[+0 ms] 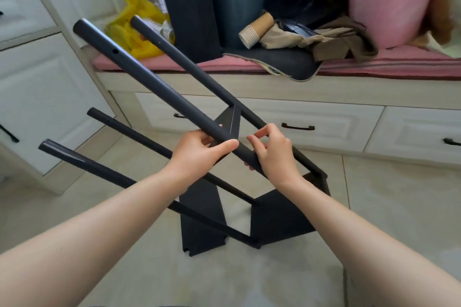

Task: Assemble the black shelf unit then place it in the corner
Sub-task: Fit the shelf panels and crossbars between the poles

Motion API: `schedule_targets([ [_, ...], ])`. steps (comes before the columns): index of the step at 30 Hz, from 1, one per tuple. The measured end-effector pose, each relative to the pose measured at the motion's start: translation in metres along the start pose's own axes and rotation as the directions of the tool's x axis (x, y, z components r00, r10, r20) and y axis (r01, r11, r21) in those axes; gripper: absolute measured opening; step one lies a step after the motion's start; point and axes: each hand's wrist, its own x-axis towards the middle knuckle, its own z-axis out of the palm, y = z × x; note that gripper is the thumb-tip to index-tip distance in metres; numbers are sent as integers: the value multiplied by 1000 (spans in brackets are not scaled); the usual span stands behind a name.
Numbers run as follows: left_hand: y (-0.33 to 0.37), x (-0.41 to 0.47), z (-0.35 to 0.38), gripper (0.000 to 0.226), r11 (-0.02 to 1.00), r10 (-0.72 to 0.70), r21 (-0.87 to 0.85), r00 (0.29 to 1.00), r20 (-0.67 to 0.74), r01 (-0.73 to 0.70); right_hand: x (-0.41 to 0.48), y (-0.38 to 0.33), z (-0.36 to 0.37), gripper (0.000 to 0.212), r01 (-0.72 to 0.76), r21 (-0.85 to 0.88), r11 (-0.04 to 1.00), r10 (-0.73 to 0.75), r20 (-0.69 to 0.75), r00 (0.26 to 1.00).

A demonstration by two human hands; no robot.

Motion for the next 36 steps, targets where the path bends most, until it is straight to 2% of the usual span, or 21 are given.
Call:
schedule_targets([
  [5,-33,-10,-5,31,960,-135,-249,991,-19,126,-3,5,18,14,-42,88,995,39,34,999],
  [12,-83,-36,15,48,808,-341,-478,935,98,344,-12,30,35,15,-2,-67,998,9,97,995],
  [16,-111,-52,31,66,727,-387,-568,914,123,385,-21,47,44,17,11,-117,993,9,165,986],
  [22,-141,-72,47,67,628,-429,-660,891,147,411,-36,60,54,15,-10,-161,987,49,243,969],
  [31,-153,-86,43,70,620,-425,-649,884,195,441,-54,59,53,15,-18,-204,979,76,277,958],
  [33,-157,-94,41,69,647,-452,-607,873,184,462,-60,60,53,16,-29,-220,975,95,300,949],
  [36,-157,-102,39,51,727,-482,-463,857,181,506,-65,60,54,18,-37,-231,972,110,313,943],
])
